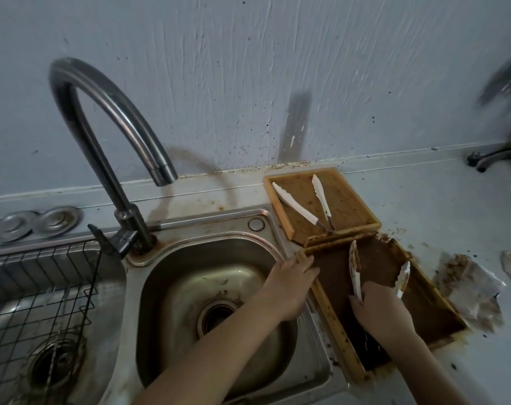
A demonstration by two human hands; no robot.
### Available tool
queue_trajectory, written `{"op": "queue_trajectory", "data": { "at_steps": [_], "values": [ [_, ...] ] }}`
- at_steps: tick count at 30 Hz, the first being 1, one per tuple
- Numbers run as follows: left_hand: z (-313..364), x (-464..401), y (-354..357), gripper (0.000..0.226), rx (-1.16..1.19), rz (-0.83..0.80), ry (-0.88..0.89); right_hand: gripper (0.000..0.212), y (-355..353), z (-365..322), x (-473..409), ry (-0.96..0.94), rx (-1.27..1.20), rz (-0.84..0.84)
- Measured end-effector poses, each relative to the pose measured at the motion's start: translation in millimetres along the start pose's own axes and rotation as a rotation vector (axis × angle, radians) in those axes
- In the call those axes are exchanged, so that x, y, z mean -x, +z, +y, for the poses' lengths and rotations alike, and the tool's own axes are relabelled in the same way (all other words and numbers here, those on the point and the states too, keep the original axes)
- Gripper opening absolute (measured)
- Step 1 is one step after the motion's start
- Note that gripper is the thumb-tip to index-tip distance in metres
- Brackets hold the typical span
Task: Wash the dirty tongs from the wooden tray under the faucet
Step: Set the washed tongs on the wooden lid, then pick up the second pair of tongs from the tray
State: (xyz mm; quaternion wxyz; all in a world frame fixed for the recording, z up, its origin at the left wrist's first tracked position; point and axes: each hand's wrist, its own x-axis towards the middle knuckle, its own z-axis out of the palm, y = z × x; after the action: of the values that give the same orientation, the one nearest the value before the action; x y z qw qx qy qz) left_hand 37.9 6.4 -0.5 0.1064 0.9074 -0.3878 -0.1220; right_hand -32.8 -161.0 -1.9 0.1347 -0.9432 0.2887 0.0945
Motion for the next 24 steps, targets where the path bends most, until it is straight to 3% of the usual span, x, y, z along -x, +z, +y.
{"op": "queue_trajectory", "data": {
  "at_steps": [4,10,14,16,20,24],
  "values": [
    [0.8,14.8,-9.1,0.077,-0.017,-0.038,-0.014,0.013,-4.1,-4.3,9.6,0.011,-0.064,0.047],
    [-17.9,39.8,-47.0,0.047,0.138,0.185,-0.103,0.024,-40.9,-18.5,28.9,-0.145,-0.217,0.213],
    [-46.2,56.7,-65.7,0.034,0.241,0.28,-0.194,0.019,-65.8,-44.9,38.8,-0.323,-0.399,0.235],
    [-58.9,67.9,-71.4,0.036,0.259,0.346,-0.246,0.014,-69.1,-61.2,41.4,-0.369,-0.618,0.122],
    [-82.5,99.3,-78.6,0.038,0.323,0.52,-0.343,0.017,-55.0,-93.0,38.2,-0.331,-1.155,-0.308],
    [-110.4,135.4,-77.7,0.044,0.333,0.773,-0.455,0.018,-29.5,-126.6,35.0,-0.256,-1.406,-0.648]
  ]
}}
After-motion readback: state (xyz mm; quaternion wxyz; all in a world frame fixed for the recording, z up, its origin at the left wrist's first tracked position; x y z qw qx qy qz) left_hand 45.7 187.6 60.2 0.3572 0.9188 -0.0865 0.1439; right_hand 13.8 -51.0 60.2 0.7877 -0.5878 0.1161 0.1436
